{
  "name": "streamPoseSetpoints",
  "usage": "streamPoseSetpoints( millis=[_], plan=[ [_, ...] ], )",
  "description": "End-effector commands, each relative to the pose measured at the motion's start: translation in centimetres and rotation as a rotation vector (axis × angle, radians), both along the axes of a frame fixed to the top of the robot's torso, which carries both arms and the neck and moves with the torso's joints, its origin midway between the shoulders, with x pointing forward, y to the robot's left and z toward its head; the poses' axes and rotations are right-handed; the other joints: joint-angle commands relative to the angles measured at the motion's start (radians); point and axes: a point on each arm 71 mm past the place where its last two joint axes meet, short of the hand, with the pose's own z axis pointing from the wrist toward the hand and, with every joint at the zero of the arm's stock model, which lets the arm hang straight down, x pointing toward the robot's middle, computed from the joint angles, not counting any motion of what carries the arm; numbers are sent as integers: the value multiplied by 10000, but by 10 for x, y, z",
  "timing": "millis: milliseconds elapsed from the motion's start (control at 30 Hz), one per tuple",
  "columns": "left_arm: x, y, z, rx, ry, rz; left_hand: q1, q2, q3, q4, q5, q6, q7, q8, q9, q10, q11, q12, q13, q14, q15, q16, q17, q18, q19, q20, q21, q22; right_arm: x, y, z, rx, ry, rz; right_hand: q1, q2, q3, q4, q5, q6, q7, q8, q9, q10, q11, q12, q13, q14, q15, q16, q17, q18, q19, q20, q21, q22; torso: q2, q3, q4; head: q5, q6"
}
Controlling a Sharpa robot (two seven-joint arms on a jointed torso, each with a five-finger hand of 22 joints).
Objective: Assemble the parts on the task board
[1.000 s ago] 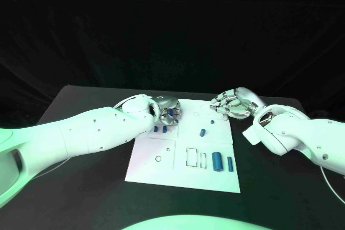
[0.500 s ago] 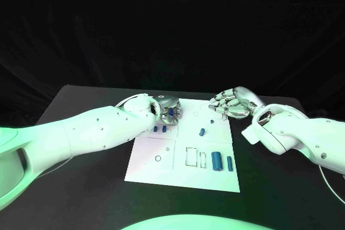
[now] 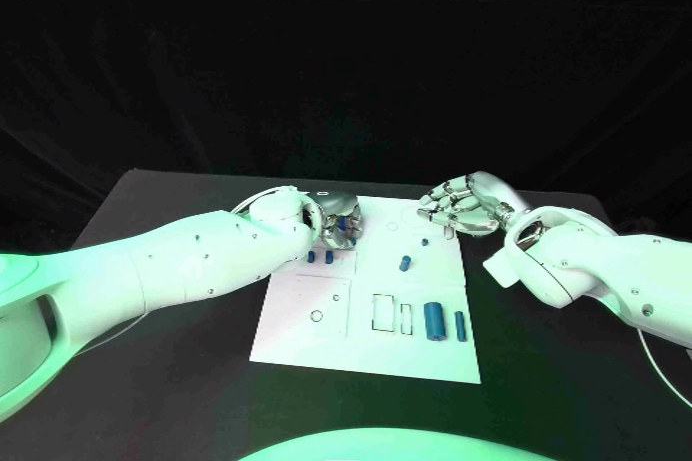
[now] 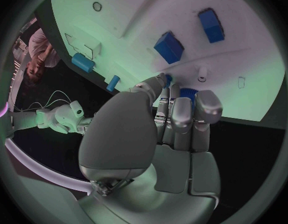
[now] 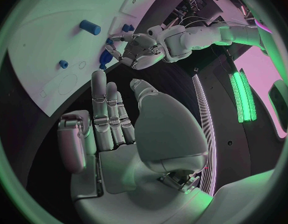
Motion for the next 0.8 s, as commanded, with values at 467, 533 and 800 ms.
streamPoseSetpoints(
  millis=[467, 533, 800],
  plan=[
    [-1, -2, -4, 199, 556, -149, 16, 263, 336, -250, -4, 555, -20, -244, -51, 731, -119, -209, -180, 181, -117, 246, 2, -209, 183, -80, 271, 294, 0, 2, 0, 22, -39, 113, 22, -92, 84, 59, 35, -29, 23, 79, -13, -48, 2, 47, -134, -10, -48, -154, 15, -63, 1028, -26, 37, 2631, -4, 0, 1, -4, -28],
    [-2, -3, -4, 158, 622, -184, -6, 334, 403, -295, -4, 647, -20, -306, -60, 843, -119, -322, -238, 195, -126, 276, -20, -216, 188, -92, 291, 317, 0, 2, 0, 16, -23, 111, 21, -93, 86, 62, 36, -26, 21, 82, -13, -48, 1, 47, -140, -8, -51, -158, 15, -63, 1028, -29, 37, 2631, -3, 0, 6, -3, -31],
    [-3, -5, -3, -52, 636, -281, -138, 412, 478, -408, -13, 887, -24, -484, -78, 1153, -139, -659, -388, 225, -139, 330, -116, -235, 235, -103, 380, 433, 0, 2, -1, 8, 1, 108, 20, -90, 93, 69, 44, -5, 15, 95, -9, -62, -3, 26, -161, -12, -55, -170, 13, -63, 1028, -34, 37, 2631, -3, 2, 5, 4, -31]
  ],
)
